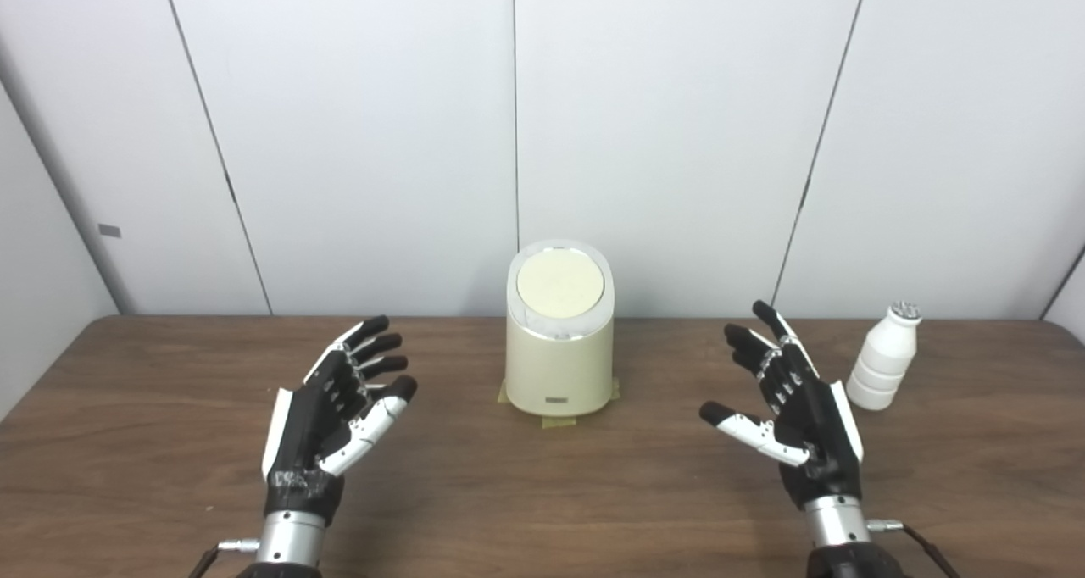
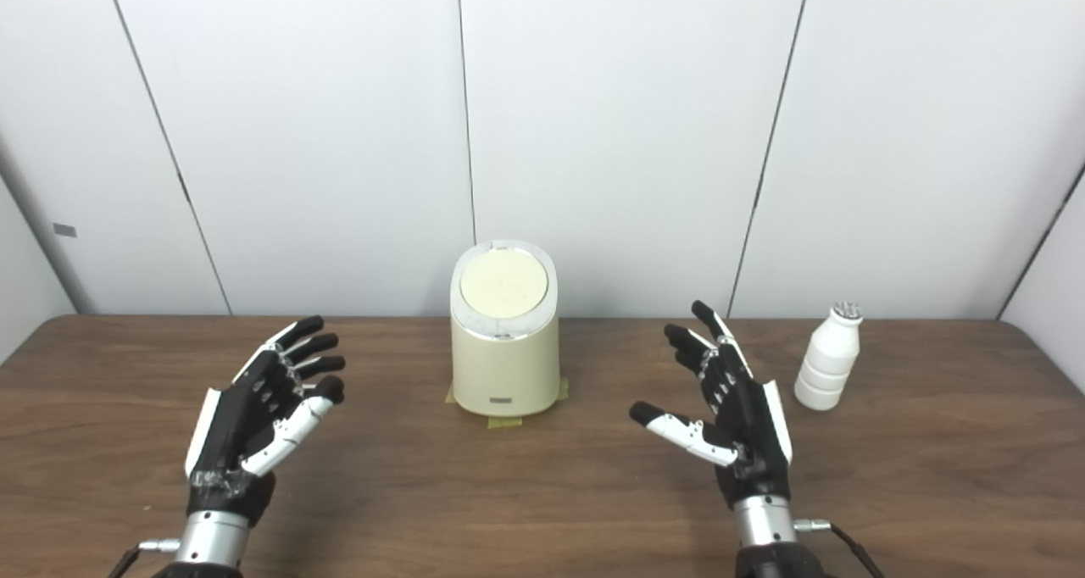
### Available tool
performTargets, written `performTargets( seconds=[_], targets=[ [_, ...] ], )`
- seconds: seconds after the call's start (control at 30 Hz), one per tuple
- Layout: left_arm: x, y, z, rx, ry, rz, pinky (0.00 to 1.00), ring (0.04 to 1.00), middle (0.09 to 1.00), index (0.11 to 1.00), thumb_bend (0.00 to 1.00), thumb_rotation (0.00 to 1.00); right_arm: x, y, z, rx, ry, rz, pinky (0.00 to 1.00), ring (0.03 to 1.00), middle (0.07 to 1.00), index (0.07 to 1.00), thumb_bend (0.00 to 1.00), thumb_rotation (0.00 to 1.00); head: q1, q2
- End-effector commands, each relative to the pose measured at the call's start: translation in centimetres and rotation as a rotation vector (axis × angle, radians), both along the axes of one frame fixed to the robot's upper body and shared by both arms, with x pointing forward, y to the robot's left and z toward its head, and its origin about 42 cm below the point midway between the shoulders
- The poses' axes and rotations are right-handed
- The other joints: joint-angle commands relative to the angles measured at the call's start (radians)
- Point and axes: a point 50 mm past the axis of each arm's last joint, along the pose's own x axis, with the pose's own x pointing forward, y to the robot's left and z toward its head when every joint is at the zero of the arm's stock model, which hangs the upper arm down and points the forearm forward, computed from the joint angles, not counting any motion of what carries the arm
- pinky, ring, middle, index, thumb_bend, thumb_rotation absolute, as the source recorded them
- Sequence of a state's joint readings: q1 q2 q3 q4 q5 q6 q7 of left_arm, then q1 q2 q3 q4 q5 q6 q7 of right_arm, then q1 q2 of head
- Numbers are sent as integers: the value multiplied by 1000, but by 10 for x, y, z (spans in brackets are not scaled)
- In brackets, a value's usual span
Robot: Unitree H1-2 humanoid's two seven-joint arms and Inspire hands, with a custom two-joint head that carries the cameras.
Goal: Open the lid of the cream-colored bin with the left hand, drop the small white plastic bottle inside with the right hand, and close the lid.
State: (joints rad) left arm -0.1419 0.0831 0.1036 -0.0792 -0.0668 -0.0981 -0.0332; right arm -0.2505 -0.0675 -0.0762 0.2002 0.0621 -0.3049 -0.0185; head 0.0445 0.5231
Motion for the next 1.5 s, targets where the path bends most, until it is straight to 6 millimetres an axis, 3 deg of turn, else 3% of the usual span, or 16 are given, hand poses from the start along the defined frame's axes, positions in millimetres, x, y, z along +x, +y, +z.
performTargets(
  seconds=[0.0,0.33,0.73,0.87,0.93,1.0,1.13,1.3,1.47],
  targets=[
    [7,-1,18,0,-78,-7,550,716,773,827,684,308,9,1,28,0,-108,4,834,827,784,897,847,229,1,1],
    [7,0,17,14,-79,-6,555,720,776,827,692,316,8,-2,27,-43,-90,-27,790,849,874,789,876,275,2,3],
    [7,-2,20,27,-80,-7,568,720,775,827,698,320,8,-1,29,-50,-89,-25,754,837,881,787,861,268,-3,1],
    [9,-12,26,107,-65,13,630,775,802,826,722,384,10,-3,26,-51,-81,-13,719,822,882,802,884,309,11,-1],
    [14,-19,34,155,-59,35,789,852,855,864,751,439,12,-4,24,-52,-76,-11,713,821,887,807,880,306,11,-4],
    [23,-26,46,183,-61,45,909,921,910,909,788,488,13,-4,25,-55,-77,-10,695,811,885,810,870,306,12,-9],
    [49,-40,75,201,-93,30,979,993,983,973,832,482,13,-5,25,-54,-78,-7,694,805,890,821,867,300,16,-8],
    [93,-61,110,243,-123,12,994,1000,1000,999,858,433,13,-4,23,-58,-77,-1,675,792,888,816,870,304,18,-14],
    [124,-76,123,250,-134,11,959,1000,1000,1000,843,388,12,-5,23,-62,-82,2,669,789,891,820,861,298,12,-15]
  ],
)
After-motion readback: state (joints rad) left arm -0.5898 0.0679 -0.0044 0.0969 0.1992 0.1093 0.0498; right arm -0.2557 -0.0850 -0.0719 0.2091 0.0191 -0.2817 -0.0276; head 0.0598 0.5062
